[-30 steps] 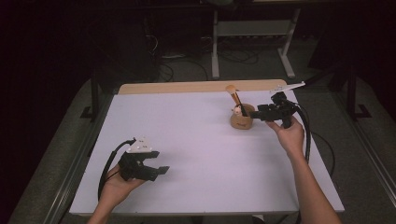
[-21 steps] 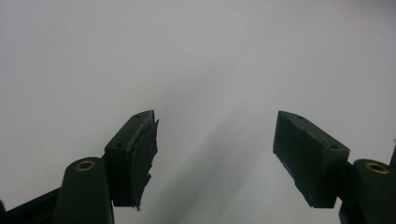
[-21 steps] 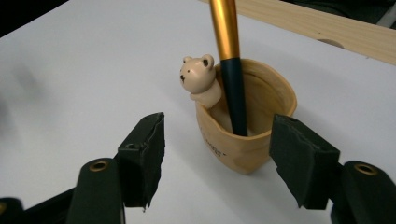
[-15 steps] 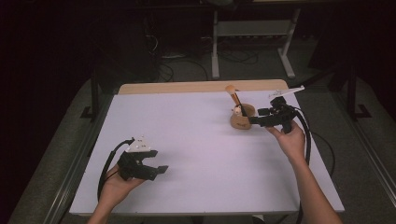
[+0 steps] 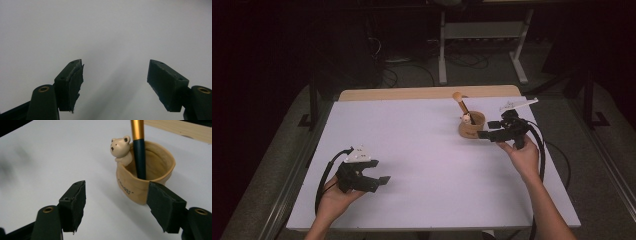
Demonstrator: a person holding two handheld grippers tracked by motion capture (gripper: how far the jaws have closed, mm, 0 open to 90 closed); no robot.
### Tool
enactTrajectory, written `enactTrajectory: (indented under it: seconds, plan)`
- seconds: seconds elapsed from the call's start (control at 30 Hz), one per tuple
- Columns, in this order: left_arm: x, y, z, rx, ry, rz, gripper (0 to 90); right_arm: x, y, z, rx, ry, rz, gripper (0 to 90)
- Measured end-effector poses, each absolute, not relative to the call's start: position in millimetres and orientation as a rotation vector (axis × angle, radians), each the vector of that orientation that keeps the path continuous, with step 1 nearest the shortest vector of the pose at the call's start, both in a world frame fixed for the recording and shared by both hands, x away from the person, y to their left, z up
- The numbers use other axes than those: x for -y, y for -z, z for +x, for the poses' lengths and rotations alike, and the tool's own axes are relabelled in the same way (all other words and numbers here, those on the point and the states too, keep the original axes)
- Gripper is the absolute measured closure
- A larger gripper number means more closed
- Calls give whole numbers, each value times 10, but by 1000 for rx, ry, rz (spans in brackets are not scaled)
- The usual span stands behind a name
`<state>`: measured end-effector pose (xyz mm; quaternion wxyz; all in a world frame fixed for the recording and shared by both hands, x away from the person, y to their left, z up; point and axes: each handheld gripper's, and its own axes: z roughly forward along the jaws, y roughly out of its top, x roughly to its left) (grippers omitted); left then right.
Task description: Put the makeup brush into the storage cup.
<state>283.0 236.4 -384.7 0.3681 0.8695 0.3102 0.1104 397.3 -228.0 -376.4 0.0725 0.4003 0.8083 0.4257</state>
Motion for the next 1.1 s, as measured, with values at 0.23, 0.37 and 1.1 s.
enactTrajectory:
  seconds: [0.23,0.37,1.1]
  plan:
    - [-2385,3856,2841,-809,-283,2232,276,2232,3804,3888,-2450,-1272,1176,284]
    - [-2388,3855,2838,-809,-288,2231,272,2227,3831,3821,-2459,-1272,1155,280]
    - [-2379,3860,2818,-828,-304,2226,244,2264,3901,3445,-2466,-1283,1099,267]
